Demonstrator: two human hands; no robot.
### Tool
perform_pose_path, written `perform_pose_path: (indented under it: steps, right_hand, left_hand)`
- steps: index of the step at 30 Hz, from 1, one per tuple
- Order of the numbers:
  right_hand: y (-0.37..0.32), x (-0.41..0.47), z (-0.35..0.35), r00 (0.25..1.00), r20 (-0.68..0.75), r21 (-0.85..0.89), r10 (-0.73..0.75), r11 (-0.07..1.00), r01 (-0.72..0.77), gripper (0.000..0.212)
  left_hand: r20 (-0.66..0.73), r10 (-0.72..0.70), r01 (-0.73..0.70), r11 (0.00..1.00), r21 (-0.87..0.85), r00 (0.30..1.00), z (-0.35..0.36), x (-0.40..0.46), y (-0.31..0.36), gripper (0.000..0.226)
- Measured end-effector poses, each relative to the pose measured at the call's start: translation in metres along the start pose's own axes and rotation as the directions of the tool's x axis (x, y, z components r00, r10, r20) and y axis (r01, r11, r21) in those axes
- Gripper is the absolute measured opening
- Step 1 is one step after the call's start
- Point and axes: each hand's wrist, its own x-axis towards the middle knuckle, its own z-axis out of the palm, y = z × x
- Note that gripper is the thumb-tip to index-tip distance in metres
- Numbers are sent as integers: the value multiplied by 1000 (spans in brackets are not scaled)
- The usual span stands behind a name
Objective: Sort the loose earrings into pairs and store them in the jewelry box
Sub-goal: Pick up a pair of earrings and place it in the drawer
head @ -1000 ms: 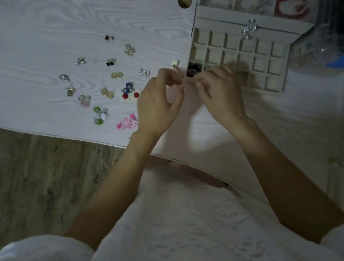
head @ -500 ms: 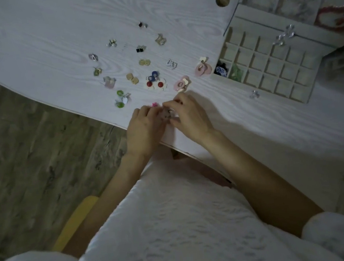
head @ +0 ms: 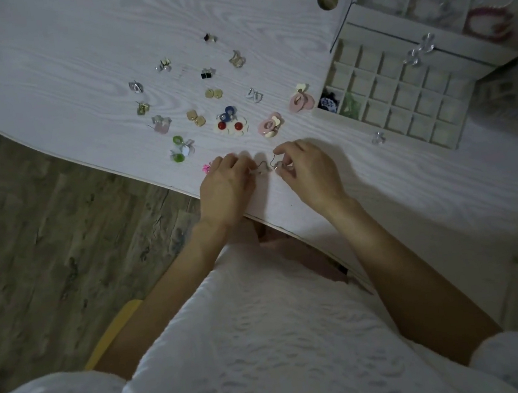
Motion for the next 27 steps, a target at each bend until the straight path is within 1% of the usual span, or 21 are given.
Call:
perform_pose_path:
  steps: [3,5,8,10,13,15,17,18,20,23,27]
  right_hand:
    - [9,-4,-3,997,-69,5,29,1000,-29,17]
    - [14,-6,-4,995,-92,-17,31,999,-33,11]
    - [15,-10,-5,995,-98,-58,13,998,-19,10]
    - [13,-14,-4,995,-95,-38,21,999,-24,10]
    - [13,-18,-8,990,-118,77,80,994,-71,9]
    - [15,-21,-16,983,-122,165,140,979,-119,10]
    - [17,-23,-22,977,-96,224,192,960,-167,11]
    - [18,-25,-24,973,-89,245,215,951,-188,11]
    - [20,-27,-34,954,-130,302,269,928,-220,10]
    - [26,-26,-59,896,-233,419,378,870,-259,8]
    - [48,-19,-90,794,-289,576,534,760,-301,10]
  left_hand:
    - [4,51,-51,999,9,999,1,1,0,11]
    - [-4,122,-122,992,36,993,1,3,2,14]
    - [5,235,-235,969,73,972,4,12,10,16]
    - [23,254,-255,965,64,967,6,15,16,12]
    - [47,228,-228,973,10,973,13,18,21,6]
    - [65,200,-196,978,-66,978,15,21,25,5]
    - [88,164,-147,973,-180,982,14,24,30,8]
    - [96,146,-119,962,-245,985,12,26,33,8]
    - [117,134,-81,923,-375,984,9,33,44,8]
    - [113,168,-84,847,-525,979,2,51,72,6]
    - [46,188,-118,771,-625,981,-2,83,118,5]
